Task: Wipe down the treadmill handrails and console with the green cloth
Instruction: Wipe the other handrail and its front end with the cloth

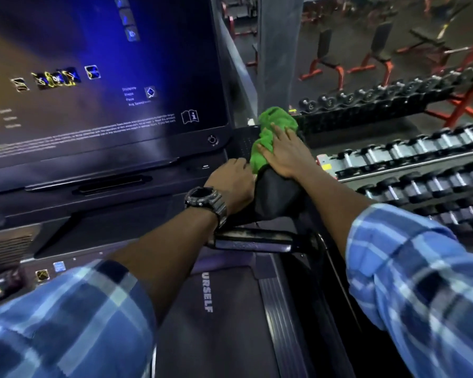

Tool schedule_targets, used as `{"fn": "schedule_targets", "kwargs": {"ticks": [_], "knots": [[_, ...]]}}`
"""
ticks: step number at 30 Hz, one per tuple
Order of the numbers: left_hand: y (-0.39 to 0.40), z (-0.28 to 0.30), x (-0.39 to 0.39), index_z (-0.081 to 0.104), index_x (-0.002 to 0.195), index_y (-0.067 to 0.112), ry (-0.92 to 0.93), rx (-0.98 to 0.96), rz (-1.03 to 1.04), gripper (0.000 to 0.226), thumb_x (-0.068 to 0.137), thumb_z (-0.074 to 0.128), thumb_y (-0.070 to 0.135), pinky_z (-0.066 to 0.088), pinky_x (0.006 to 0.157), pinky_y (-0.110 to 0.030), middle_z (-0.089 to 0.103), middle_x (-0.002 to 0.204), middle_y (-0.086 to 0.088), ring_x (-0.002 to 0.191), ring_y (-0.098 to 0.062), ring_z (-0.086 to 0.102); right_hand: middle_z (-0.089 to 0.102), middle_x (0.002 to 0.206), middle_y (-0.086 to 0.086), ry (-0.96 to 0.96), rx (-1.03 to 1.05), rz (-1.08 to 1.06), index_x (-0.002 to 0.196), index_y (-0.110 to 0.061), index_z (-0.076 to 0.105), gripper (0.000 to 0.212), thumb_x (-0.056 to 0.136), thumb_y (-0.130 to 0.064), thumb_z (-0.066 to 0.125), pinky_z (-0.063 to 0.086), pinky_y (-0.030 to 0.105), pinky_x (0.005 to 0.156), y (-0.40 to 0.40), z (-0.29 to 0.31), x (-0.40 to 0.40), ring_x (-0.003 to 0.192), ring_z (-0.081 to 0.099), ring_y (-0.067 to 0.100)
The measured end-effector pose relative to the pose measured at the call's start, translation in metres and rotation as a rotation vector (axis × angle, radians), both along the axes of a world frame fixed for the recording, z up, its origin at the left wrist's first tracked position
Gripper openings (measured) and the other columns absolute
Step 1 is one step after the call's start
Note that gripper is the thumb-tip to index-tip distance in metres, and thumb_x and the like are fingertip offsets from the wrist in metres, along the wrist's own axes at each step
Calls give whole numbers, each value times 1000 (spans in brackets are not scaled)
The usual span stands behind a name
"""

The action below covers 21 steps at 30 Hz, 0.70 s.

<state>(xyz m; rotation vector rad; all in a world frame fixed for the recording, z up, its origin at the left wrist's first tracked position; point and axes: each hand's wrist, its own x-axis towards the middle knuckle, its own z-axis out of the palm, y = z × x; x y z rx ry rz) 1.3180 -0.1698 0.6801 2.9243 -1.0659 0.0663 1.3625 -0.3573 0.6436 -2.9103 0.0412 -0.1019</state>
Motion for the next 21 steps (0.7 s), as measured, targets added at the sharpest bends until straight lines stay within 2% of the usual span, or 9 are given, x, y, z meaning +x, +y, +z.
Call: {"fn": "schedule_targets", "kwargs": {"ticks": [4, 7, 9, 11, 13, 15, 17, 19, 21], "knots": [[15, 11, -12, 62, 99, 4, -19, 32, -72, 32, 100, 41, 28, 45, 86, -43, 59, 106, -15, 100, -34, 55, 37, 153, 1, 21, 12, 187, 146, -28, 35, 88, 83, -81, 5, 29, 45, 114, 26, 9, -5, 141, 32, 27], [29, 17, -15, 65, 103, 5, 35, 103, -105, 38, 98, 45, 37, 47, 89, -42, 59, 112, -11, 107, -31, 55, 41, 151, 0, -55, -60, 428, 146, -21, 40, 66, 92, -58, 29, 31, 42, 113, 26, 12, -39, 138, 36, 24], [38, 18, -13, 61, 114, 7, 128, 104, -95, 43, 96, 44, 43, 47, 95, -42, 56, 123, -8, 115, -28, 52, 42, 150, 5, -70, -63, 480, 146, -18, 40, 65, 92, -53, 40, 30, 42, 114, 13, 13, -45, 136, 38, 26], [48, 18, -12, 56, 125, 7, 195, 83, -87, 52, 93, 43, 47, 46, 99, -44, 51, 132, -8, 121, -28, 50, 38, 152, 6, -50, -118, 338, 147, -20, 37, 76, 90, -67, 22, 28, 44, 115, 5, 15, -24, 138, 36, 31], [51, 16, -15, 54, 124, 5, 185, 77, -65, 52, 93, 46, 46, 44, 100, -45, 50, 131, -12, 119, -31, 50, 28, 158, 4, -5, -130, 181, 151, -24, 28, 91, 84, -78, -2, 22, 49, 116, 19, 13, 5, 143, 25, 32], [52, 19, -16, 56, 114, 3, 126, 61, -15, 44, 96, 47, 42, 42, 100, -46, 51, 121, -16, 112, -34, 49, 19, 161, 4, 46, -152, 143, 153, -20, 23, 73, 95, -65, 14, 18, 51, 117, 47, 18, 17, 146, 18, 33], [55, 22, -19, 57, 108, 2, 90, 34, 21, 43, 97, 45, 42, 41, 98, -46, 53, 115, -17, 108, -35, 49, 24, 159, 7, -11, -167, 257, 151, -15, 27, 58, 100, -42, 32, 22, 48, 116, 63, 23, 9, 144, 22, 34], [63, 20, -20, 57, 108, 2, 103, 33, 27, 44, 97, 46, 43, 41, 98, -45, 53, 116, -17, 109, -34, 49, 35, 153, 10, -120, -95, 328, 147, -13, 36, 58, 97, -44, 37, 30, 45, 113, 63, 21, -15, 139, 34, 34], [73, 18, -23, 57, 112, 4, 153, 70, 45, 47, 96, 47, 47, 41, 99, -44, 53, 119, -16, 111, -34, 50, 36, 153, 9, -165, -112, 384, 148, -18, 33, 74, 88, -60, 46, 30, 44, 112, 52, 9, -44, 137, 35, 32]]}}
